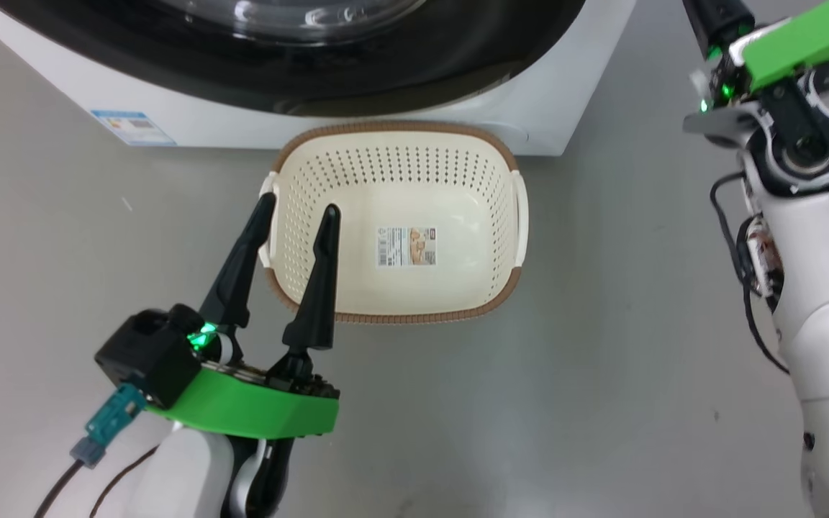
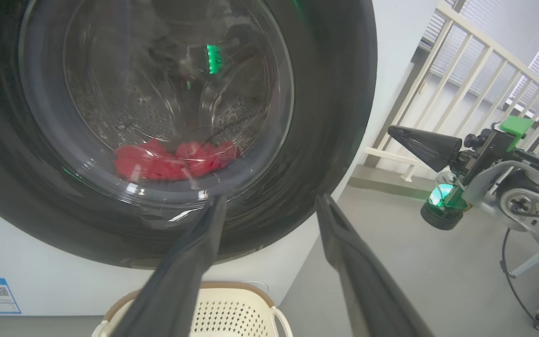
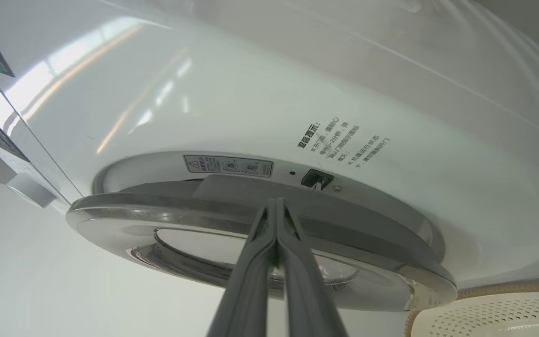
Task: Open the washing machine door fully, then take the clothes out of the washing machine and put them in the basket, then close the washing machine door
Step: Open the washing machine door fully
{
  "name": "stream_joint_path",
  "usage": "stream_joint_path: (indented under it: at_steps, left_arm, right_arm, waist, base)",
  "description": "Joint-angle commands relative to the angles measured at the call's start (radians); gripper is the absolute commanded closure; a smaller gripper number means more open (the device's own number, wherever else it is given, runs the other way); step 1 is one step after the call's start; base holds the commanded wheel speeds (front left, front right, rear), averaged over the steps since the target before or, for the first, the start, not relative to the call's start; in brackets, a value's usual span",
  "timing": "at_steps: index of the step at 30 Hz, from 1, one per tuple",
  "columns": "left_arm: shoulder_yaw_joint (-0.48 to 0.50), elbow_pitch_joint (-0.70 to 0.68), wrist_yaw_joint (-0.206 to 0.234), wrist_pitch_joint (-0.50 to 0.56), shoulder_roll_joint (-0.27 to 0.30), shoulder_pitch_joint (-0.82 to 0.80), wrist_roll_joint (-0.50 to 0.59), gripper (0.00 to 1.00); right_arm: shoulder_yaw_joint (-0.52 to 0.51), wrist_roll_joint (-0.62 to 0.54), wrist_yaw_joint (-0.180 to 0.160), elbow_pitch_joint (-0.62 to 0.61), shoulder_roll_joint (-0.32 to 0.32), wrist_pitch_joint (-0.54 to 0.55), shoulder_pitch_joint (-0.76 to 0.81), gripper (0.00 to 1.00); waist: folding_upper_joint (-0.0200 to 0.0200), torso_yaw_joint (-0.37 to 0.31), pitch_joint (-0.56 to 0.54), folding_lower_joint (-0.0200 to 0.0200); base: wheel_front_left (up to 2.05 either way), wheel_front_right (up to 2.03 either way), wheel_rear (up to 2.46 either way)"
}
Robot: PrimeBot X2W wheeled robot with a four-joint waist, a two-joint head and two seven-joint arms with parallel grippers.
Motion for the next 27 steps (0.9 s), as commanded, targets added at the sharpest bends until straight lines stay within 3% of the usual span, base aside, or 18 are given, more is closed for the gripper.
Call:
stream_joint_path:
  at_steps: [1, 13, 27]
  left_arm:
    - [0.027, -0.03, -0.002, 0.001, 0.023, -0.019, -0.002, 0.0]
    - [0.02, -0.034, -0.004, -0.004, 0.029, -0.057, 0.008, 0.0]
    - [0.013, -0.01, -0.013, -0.011, 0.023, -0.074, 0.009, 0.0]
  right_arm:
    - [0.009, 0.013, 0.001, -0.022, 0.013, 0.018, -0.038, 1.0]
    - [0.02, 0.037, 0.001, 0.07, 0.0, 0.136, -0.202, 1.0]
    - [0.029, 0.037, 0.001, 0.099, -0.001, 0.185, -0.297, 1.0]
  waist:
    - [0.0, 0.001, 0.036, 0.0]
    - [0.0, 0.016, 0.115, 0.0]
    - [0.0, 0.047, 0.151, 0.0]
  base:
    - [0.0, 0.0, 0.0]
    - [0.0, 0.0, 0.0]
    - [0.0, 0.0, 0.0]
